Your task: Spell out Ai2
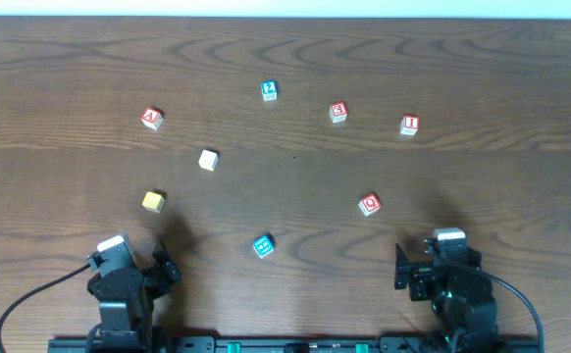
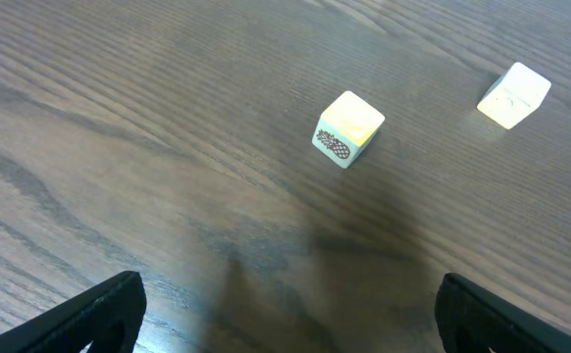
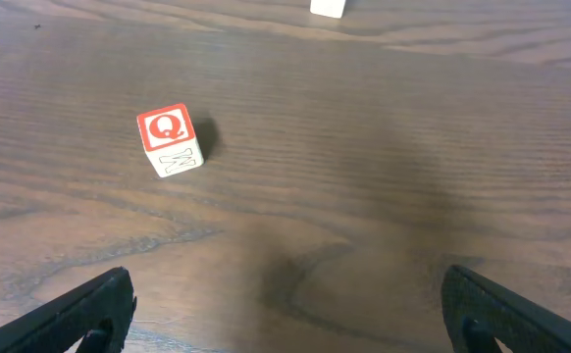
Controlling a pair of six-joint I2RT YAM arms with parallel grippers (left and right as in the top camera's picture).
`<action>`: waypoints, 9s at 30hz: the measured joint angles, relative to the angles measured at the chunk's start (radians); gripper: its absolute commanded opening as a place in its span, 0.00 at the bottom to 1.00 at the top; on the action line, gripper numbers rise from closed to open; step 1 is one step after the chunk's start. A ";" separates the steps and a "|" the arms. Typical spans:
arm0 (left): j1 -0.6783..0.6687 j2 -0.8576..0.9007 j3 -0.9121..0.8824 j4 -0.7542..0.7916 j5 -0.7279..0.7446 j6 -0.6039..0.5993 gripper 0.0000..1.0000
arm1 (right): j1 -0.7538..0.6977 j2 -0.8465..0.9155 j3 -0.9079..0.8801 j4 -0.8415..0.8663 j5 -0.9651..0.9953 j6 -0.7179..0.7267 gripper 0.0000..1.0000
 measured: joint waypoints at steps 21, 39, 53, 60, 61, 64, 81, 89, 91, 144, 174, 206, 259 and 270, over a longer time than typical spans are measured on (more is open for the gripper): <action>0.000 0.000 0.000 0.000 0.000 0.000 0.95 | 0.000 0.000 0.000 0.000 0.000 0.000 0.99; 0.000 0.000 0.000 0.000 0.000 0.000 0.95 | 0.000 0.000 0.000 0.000 0.000 0.000 0.99; 0.000 0.000 0.000 0.000 0.000 0.000 0.95 | 0.000 -0.001 -0.009 0.354 -0.044 0.000 0.99; 0.000 0.000 -0.001 0.001 0.000 0.000 0.95 | -0.002 -0.004 -0.007 0.571 -0.060 -0.004 0.99; 0.000 0.000 -0.001 0.001 0.000 0.000 0.95 | -0.002 -0.004 -0.007 0.568 -0.061 -0.004 0.99; 0.000 0.000 -0.001 0.001 0.000 0.000 0.95 | -0.002 -0.004 -0.008 0.570 -0.061 -0.004 0.99; 0.000 -0.001 -0.001 0.002 0.003 0.000 0.95 | -0.046 0.587 0.069 1.051 -0.041 -0.045 0.99; 0.000 -0.001 -0.001 0.002 0.003 0.000 0.95 | -0.134 1.022 0.395 1.061 -0.078 -0.050 0.99; 0.000 -0.001 -0.001 0.002 0.003 0.000 0.95 | -0.160 1.110 0.462 1.059 -0.106 -0.049 0.99; 0.001 -0.001 -0.001 0.002 0.003 0.000 0.95 | -0.257 2.295 1.773 -0.322 -0.282 0.103 0.99; 0.001 -0.001 -0.001 0.002 0.003 0.000 0.95 | -0.258 2.367 1.773 -0.317 -0.208 0.082 0.72; 0.001 -0.001 -0.001 0.002 0.003 0.000 0.95 | -0.258 2.367 1.773 -0.341 -0.200 0.103 0.40; 0.002 -0.001 -0.001 0.002 0.003 0.000 0.95 | 0.306 2.367 2.066 -0.506 -0.165 0.282 0.02; 0.002 -0.001 -0.001 0.002 0.003 0.000 0.96 | 0.358 2.367 2.015 -0.497 -0.071 0.555 0.01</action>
